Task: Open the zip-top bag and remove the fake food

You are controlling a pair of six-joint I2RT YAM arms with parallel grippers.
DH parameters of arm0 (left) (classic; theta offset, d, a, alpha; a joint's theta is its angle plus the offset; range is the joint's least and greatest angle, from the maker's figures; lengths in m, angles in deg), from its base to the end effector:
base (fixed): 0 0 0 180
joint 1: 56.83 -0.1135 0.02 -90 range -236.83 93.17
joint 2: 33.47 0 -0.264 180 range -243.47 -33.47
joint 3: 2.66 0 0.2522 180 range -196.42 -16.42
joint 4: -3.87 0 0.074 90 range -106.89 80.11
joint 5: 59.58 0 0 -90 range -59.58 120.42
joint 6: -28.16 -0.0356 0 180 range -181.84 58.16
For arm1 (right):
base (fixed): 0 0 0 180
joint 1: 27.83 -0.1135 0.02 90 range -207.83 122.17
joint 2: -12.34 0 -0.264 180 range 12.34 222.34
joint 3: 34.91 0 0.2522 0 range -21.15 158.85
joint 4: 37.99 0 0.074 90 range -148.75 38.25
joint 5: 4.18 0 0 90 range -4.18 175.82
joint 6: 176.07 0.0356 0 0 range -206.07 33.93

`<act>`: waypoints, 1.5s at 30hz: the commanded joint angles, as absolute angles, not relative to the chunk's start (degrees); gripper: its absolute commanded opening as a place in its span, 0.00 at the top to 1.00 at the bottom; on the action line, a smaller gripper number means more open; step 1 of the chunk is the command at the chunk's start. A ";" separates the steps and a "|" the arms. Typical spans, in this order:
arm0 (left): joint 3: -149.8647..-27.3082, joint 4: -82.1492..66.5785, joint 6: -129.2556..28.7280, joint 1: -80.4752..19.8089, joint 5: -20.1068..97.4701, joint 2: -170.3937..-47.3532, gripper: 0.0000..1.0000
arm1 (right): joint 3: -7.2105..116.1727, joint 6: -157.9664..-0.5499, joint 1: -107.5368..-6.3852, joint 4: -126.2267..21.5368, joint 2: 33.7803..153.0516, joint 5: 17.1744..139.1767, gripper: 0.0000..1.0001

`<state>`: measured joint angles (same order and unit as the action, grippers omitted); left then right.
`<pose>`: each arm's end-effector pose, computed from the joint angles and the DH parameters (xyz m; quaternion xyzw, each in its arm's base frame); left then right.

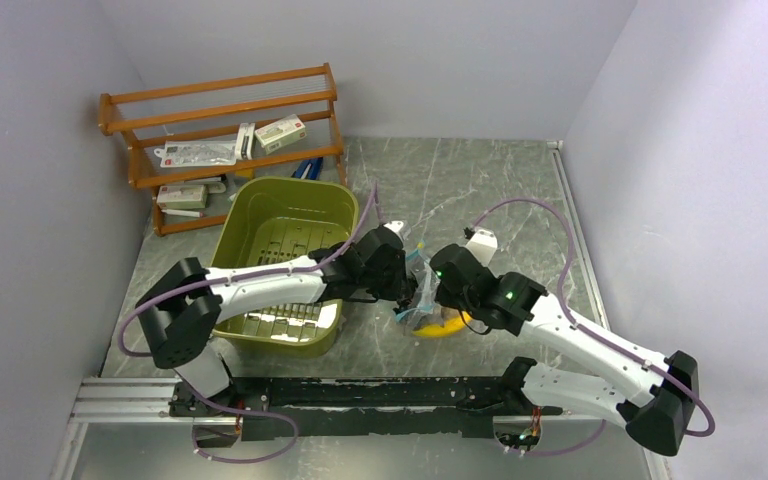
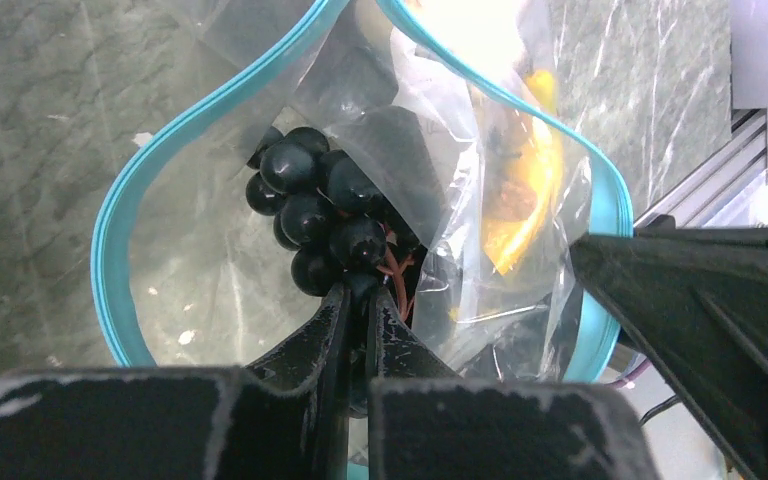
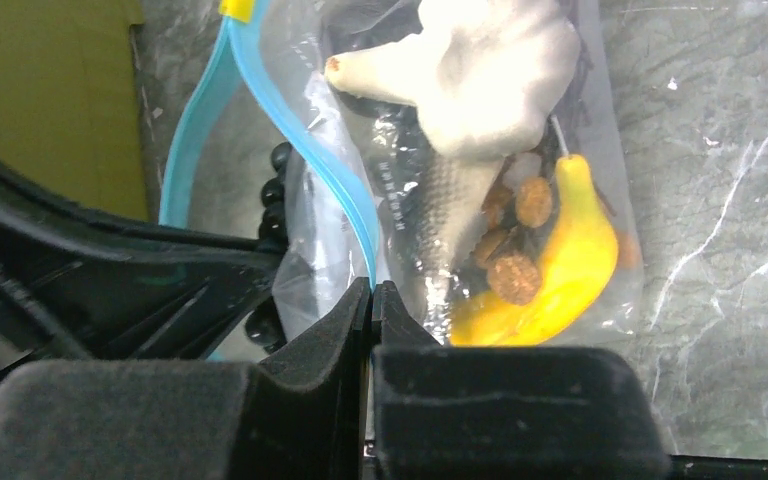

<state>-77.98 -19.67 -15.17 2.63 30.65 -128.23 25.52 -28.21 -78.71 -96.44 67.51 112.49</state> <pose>0.1828 -0.3101 0.2179 0.1029 0.9112 -0.3200 0.2382 0.1283 0.1325 0.2686 0.1289 0.9171 0.1222 0.3568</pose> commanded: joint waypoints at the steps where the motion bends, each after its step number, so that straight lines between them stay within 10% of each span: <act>1: -79.09 -24.23 -18.69 2.86 30.19 -124.58 0.93 | 24.40 -26.50 -78.90 -97.35 67.22 114.82 1.00; 45: -90.25 -38.97 -27.62 2.89 18.68 -117.55 0.93 | 33.02 -30.09 -78.91 -94.69 63.69 110.03 1.00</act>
<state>-89.34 -36.48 -25.13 2.63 21.82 -119.11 34.09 -31.40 -78.68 -94.01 64.43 107.79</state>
